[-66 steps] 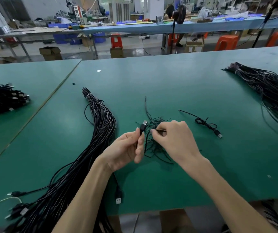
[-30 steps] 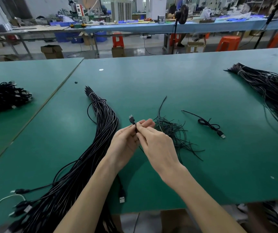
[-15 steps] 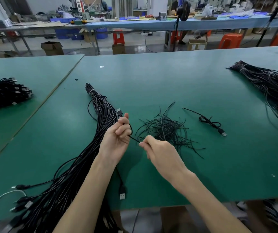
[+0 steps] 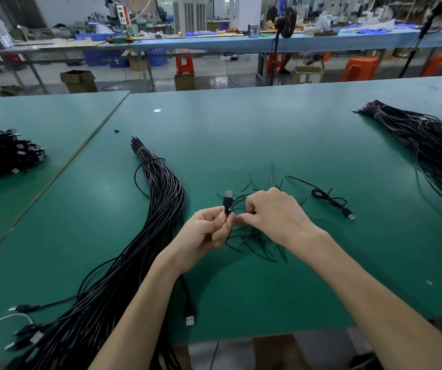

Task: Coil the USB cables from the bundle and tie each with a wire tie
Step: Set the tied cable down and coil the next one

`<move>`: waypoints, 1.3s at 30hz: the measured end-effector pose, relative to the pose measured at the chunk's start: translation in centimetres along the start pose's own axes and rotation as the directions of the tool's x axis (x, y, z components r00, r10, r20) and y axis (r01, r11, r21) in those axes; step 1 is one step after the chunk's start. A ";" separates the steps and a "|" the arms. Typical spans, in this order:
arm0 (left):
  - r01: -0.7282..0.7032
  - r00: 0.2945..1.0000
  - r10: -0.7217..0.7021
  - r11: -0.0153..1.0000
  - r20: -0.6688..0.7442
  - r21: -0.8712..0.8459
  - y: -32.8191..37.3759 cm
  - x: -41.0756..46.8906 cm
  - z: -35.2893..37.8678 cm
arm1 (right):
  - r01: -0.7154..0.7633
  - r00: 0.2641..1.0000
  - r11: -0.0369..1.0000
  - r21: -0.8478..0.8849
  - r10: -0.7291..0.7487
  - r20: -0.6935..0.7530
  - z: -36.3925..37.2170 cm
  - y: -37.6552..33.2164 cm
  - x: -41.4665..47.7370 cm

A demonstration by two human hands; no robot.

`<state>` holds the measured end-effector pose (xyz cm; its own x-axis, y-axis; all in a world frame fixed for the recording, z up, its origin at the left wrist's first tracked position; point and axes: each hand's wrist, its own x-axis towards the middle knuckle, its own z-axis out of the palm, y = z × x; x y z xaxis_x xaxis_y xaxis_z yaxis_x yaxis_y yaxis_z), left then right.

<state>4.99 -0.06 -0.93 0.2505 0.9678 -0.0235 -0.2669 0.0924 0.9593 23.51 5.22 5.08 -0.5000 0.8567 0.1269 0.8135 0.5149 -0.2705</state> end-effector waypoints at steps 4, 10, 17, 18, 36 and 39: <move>-0.107 0.987 0.125 0.980 -0.099 0.169 -0.2 0.2 0.7 | -0.167 0.986 0.934 0.315 0.153 0.067 -0.1 -0.9 1.2; -0.219 0.895 0.337 0.903 -0.292 0.369 -0.4 0.7 1.0 | -0.162 0.985 0.837 0.522 0.165 0.041 0.6 -2.9 0.9; -0.184 0.835 0.373 0.882 -0.405 0.435 -0.6 0.8 0.8 | -0.084 0.993 0.838 0.539 0.117 -0.027 1.7 -5.0 -0.6; -0.174 0.832 0.359 0.893 -0.423 0.416 -0.5 0.7 0.7 | -0.077 0.992 0.815 0.575 0.120 -0.038 2.0 -5.2 -0.9; -0.243 0.915 -0.001 0.795 -0.402 -0.556 1.6 0.1 -0.6 | -0.414 0.910 0.251 0.875 0.077 0.408 5.8 -3.0 -2.6; -0.228 0.946 0.016 0.739 -0.323 -0.633 1.5 0.0 -0.9 | -0.493 0.870 0.123 0.861 0.056 0.490 5.1 -1.6 -2.3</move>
<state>3.79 0.28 0.26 -0.0673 0.9929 -0.0980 -0.8440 -0.0042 0.5364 21.88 2.23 0.39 -0.5353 0.7582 -0.3724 0.0907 -0.3867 -0.9177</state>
